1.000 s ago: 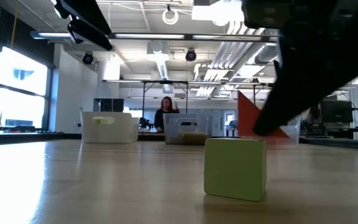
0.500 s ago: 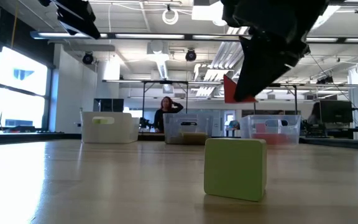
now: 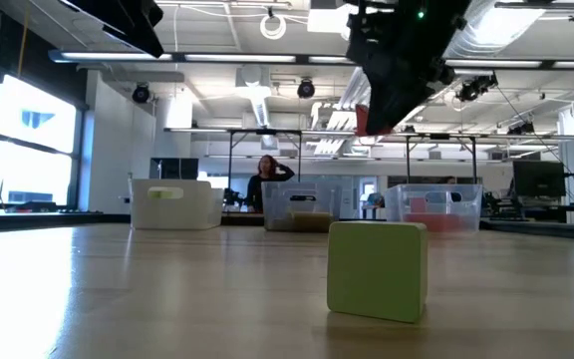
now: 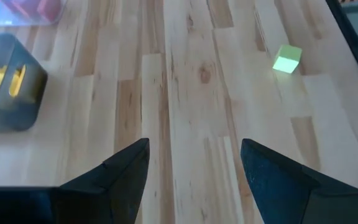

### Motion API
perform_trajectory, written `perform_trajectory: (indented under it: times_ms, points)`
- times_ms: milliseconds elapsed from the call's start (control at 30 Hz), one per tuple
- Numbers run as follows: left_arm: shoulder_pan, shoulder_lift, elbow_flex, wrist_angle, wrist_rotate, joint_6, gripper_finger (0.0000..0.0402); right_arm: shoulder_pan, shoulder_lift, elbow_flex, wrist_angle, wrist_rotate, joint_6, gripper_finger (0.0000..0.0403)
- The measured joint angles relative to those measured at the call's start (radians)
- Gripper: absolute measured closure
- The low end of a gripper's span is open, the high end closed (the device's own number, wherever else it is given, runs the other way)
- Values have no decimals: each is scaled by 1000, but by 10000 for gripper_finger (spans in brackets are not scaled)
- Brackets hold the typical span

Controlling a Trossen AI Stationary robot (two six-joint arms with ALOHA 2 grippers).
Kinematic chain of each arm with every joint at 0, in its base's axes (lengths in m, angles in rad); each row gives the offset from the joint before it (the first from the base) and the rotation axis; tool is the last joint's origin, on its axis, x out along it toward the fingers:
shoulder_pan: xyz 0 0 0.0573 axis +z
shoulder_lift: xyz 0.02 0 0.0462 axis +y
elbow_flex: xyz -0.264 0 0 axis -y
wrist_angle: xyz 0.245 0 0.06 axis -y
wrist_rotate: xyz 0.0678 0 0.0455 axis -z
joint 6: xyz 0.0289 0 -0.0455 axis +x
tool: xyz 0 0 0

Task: Sort & place blocks by color
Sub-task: Put the orange block into the transparent bin

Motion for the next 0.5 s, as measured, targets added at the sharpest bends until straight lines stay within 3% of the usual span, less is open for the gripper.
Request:
perform_trajectory:
  times_ms: [500]
  points:
    - [0,0,0,0,1,130,163,-310,-8,0,-190,-15,-54,303]
